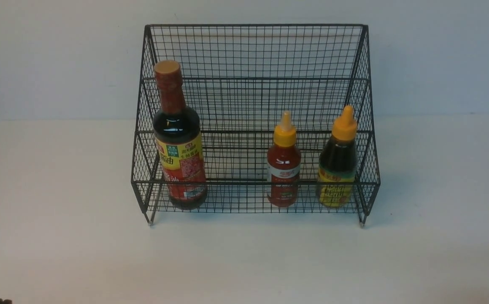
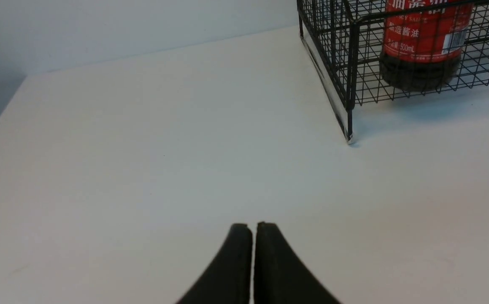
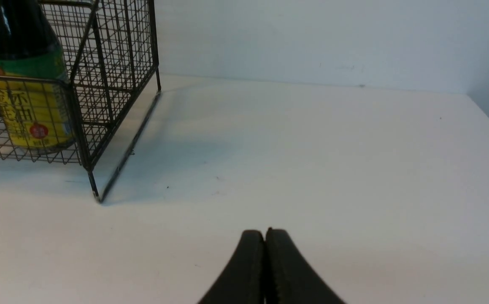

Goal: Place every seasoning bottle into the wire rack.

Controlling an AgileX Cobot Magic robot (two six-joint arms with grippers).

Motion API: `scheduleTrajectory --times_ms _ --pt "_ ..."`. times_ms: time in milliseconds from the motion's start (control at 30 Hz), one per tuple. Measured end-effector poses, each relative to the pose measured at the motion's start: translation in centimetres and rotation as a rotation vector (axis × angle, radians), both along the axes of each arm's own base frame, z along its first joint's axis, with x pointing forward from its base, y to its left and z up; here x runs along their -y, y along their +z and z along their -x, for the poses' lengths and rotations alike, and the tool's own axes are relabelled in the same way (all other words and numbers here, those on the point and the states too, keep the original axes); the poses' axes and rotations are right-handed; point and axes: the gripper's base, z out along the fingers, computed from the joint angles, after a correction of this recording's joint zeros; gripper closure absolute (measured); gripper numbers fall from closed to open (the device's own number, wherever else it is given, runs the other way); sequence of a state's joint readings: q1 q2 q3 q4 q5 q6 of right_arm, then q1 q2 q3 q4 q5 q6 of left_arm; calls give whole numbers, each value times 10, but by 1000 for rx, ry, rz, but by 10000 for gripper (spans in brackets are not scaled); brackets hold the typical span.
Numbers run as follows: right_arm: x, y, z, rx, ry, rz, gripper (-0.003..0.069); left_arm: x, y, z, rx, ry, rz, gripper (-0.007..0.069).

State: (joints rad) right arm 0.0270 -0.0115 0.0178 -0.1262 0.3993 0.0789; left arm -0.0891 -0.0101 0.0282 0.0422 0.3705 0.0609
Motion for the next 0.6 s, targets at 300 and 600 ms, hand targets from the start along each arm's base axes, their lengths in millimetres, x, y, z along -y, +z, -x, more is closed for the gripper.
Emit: scheduleTrajectory --times_ms 300,600 --pt "0 0 0 1 -2 -11 673 0 -1 0 -9 1 1 629" --pt "0 0 0 1 -3 -14 673 -5 -1 0 -10 94 2 629"
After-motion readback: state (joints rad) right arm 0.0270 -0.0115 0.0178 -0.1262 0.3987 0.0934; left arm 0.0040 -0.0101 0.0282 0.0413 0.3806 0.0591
